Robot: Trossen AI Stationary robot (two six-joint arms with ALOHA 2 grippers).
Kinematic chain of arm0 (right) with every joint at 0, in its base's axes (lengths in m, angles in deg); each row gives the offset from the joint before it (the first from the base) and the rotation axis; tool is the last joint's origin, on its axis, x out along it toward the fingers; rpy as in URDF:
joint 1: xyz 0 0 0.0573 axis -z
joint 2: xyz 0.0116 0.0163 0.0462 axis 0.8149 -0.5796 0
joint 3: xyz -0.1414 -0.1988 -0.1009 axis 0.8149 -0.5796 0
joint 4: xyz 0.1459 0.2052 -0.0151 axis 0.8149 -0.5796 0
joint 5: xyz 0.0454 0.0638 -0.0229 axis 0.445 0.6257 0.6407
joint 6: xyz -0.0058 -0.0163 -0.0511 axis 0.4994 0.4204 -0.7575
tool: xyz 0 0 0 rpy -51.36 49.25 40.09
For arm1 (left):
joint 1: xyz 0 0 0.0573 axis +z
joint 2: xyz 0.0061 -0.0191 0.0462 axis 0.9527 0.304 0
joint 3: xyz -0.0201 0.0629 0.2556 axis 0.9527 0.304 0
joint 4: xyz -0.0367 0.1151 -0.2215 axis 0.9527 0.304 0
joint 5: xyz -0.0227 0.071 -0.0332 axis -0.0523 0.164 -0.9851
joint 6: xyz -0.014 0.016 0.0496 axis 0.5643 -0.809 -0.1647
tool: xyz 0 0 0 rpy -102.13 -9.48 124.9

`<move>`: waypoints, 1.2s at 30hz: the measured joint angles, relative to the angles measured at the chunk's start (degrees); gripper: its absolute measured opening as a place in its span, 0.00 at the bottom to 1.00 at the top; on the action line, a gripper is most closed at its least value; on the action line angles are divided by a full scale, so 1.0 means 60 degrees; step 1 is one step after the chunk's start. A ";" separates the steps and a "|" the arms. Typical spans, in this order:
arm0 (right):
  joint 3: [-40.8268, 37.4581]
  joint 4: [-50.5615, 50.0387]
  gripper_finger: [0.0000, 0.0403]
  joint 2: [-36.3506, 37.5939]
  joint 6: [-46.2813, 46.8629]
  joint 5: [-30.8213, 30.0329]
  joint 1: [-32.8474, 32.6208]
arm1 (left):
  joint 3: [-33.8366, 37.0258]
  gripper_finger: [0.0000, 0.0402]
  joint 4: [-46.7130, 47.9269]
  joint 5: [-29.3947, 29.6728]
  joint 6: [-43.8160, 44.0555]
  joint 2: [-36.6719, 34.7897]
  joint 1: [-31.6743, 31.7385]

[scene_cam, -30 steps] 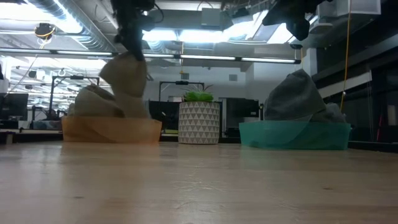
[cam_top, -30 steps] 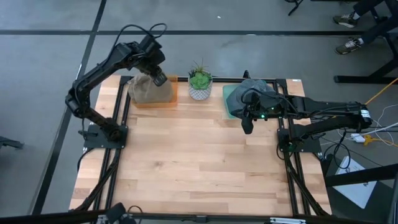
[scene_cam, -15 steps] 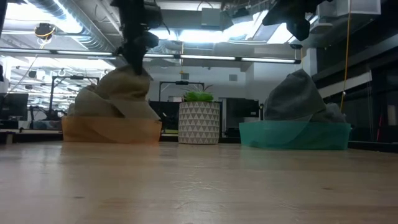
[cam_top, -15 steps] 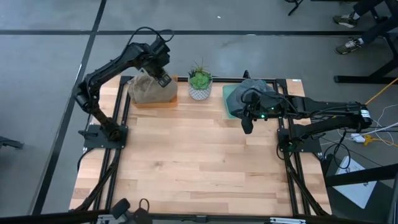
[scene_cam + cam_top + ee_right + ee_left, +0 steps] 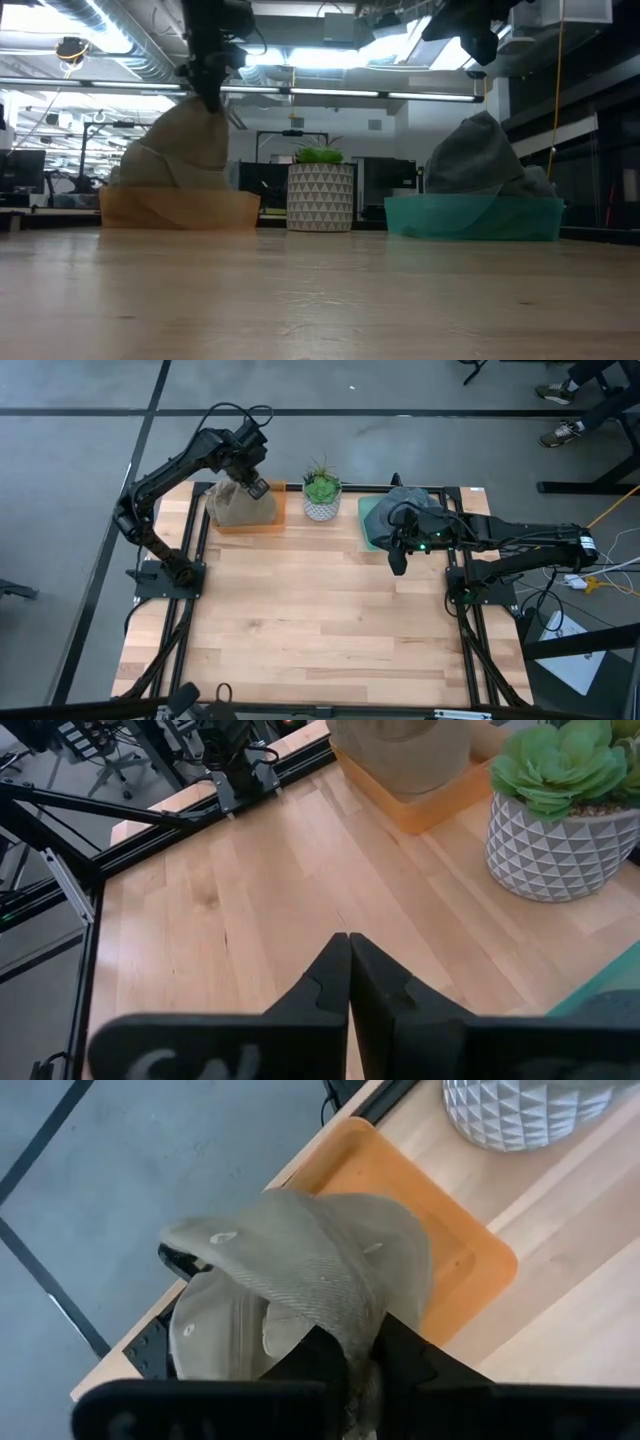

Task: Pick & Place hat
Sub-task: Put the brown cap into the orange bin

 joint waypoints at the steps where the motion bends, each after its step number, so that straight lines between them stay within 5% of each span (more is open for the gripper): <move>1: 0.0000 0.0000 0.01 0.0000 0.0001 0.0001 0.0000 | 0.0000 0.04 -0.0067 -0.0006 0.0017 0.0004 -0.0017; 22: 0.0000 0.0004 0.01 0.0000 -0.0035 0.0001 0.0000 | 0.0000 0.04 -0.0571 -0.0176 0.0759 0.0817 -0.0007; 36: 0.0000 -0.0004 0.01 0.0000 -0.0100 -0.0250 -0.0004 | 0.0000 0.11 0.1394 -0.0294 0.1080 0.0980 0.0687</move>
